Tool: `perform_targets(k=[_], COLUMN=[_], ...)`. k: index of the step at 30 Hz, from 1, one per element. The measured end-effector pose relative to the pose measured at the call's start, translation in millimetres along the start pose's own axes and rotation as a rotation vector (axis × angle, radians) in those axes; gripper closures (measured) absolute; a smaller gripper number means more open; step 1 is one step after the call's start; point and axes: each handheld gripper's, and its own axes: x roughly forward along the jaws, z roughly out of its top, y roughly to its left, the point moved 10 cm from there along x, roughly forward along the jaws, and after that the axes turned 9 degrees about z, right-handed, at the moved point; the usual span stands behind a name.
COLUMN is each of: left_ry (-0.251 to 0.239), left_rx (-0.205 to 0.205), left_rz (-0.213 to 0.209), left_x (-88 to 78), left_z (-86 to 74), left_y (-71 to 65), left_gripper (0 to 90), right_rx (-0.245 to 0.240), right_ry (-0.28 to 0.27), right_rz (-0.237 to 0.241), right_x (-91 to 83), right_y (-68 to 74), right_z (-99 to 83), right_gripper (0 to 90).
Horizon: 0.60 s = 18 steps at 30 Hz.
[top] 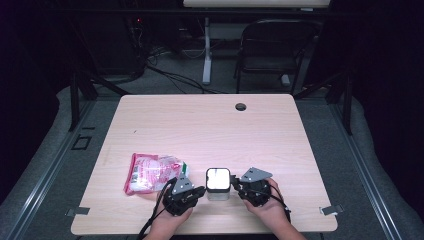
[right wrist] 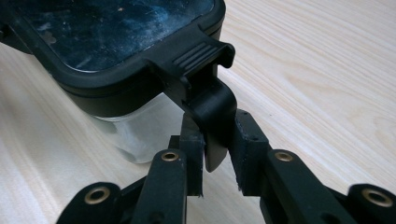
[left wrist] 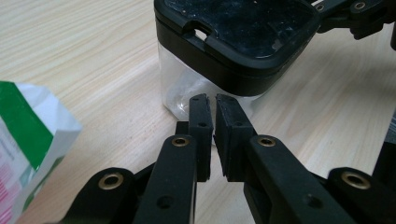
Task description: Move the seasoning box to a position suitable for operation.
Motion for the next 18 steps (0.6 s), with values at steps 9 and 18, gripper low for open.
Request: perform_targets(k=[9,18], left_ry=[-0.007,-0.028], left_rx=[-0.012,-0.020], left_rz=[-0.006,0.004], left_x=[-5.1,-14.0], left_z=[-4.7,1.7], left_y=[1.3,6.5], left_gripper=[81.9,80.9], right_rx=[0.071,0.129], right_ry=[-0.043,-0.047], right_rz=[0.070,0.087], right_x=[0.1,-26.9], right_y=[6.1,5.4], right_z=[3.7,3.6], right_gripper=[67.0,62.0])
